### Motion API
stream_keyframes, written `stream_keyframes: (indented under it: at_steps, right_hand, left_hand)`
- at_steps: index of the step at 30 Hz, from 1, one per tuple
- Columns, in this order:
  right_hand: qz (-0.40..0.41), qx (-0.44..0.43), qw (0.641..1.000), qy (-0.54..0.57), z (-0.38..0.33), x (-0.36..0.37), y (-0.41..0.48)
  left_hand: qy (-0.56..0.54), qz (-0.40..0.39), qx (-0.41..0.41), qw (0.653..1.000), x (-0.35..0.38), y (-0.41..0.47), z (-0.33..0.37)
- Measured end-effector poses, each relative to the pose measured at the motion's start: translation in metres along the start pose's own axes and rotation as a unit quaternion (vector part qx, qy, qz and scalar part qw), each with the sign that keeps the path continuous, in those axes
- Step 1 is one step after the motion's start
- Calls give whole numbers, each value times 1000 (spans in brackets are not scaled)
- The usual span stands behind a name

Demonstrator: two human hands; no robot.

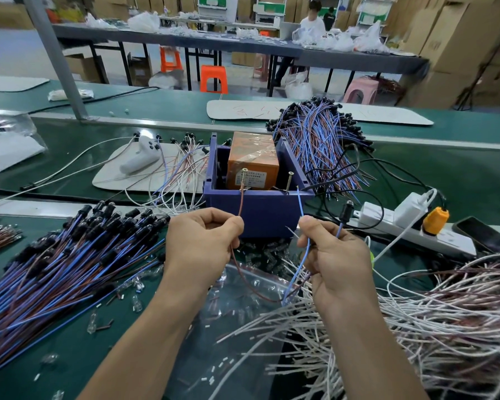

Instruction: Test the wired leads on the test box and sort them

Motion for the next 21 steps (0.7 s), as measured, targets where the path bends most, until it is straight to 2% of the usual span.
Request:
stream_keyframes:
  at_steps: [10,16,18,21]
  right_hand:
    - [-32,7,999,-24,8,14,-1]
    - [-7,-6,1000,11,0,6,-4]
    - [-29,-13,999,8,-3,9,-8]
    - [-106,-10,994,-21,-4,24,-18]
  left_hand:
    - [8,0,4,1000,0,1,0]
    - [-1,10,-3,1000,-3,-2,-1]
    - [14,27,3,1000,-10,-4,-1]
    - [97,55,51,992,-23,-6,6]
Point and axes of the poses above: each hand's wrist, its own y-axis towards the middle knuckle, its own x-axis out of the palm, z = x × y, the point moved 8 cm from there along y, towards the middle knuckle, and after that the axes turned 7 degrees about y, right-handed, at the moved point
